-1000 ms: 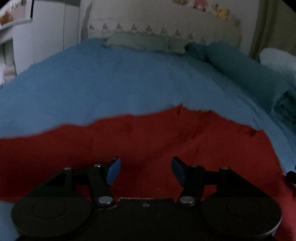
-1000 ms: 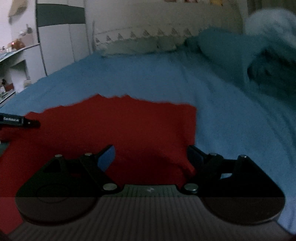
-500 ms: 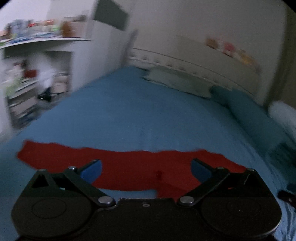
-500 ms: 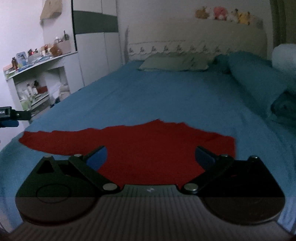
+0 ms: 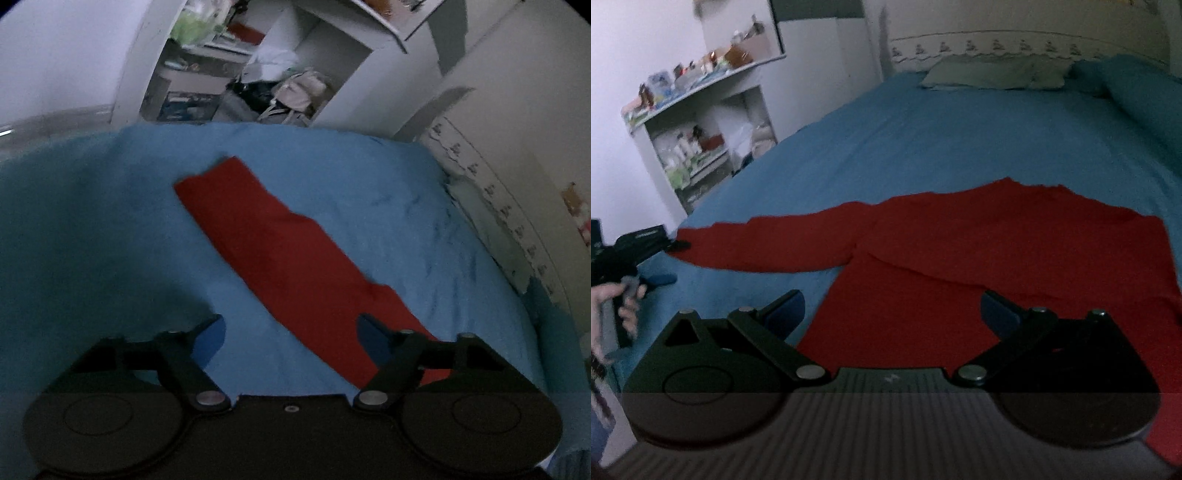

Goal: Fold small clothes

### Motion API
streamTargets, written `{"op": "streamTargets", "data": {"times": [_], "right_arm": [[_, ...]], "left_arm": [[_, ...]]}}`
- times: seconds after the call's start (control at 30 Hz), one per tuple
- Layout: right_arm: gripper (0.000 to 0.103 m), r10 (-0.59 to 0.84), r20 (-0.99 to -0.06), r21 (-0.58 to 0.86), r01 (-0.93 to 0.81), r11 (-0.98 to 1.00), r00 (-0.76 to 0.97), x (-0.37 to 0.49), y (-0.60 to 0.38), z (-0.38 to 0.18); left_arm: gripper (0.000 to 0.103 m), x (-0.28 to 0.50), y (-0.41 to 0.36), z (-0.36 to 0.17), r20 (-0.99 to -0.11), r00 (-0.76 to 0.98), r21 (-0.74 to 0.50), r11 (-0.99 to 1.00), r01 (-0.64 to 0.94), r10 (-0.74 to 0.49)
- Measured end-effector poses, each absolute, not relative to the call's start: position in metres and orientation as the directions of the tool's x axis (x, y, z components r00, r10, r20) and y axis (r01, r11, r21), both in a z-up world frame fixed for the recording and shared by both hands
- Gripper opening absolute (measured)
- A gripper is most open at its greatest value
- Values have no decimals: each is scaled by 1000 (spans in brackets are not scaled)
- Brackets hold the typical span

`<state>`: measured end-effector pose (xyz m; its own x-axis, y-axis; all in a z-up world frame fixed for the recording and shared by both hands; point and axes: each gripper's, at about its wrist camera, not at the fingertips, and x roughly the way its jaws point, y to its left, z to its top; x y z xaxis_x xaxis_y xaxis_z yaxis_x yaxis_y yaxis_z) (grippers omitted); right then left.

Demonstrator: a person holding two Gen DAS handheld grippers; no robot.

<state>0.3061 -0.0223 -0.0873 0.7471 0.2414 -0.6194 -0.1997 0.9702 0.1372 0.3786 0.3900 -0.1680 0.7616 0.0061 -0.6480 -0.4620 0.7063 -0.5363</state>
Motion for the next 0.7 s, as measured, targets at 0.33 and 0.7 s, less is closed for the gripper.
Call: {"op": "streamTargets", "data": {"times": [0.33,0.7], "right_arm": [[103,244,-647,145,-197,970,722,338,-4,-121],[103,245,-618,173,-174,969,748,337,-15,-122]], "left_arm": [[23,422,409,-180,-640,759,-436,757,-486,119],[4,415,380,-133,-547,825,-396,824,-405,142]]}}
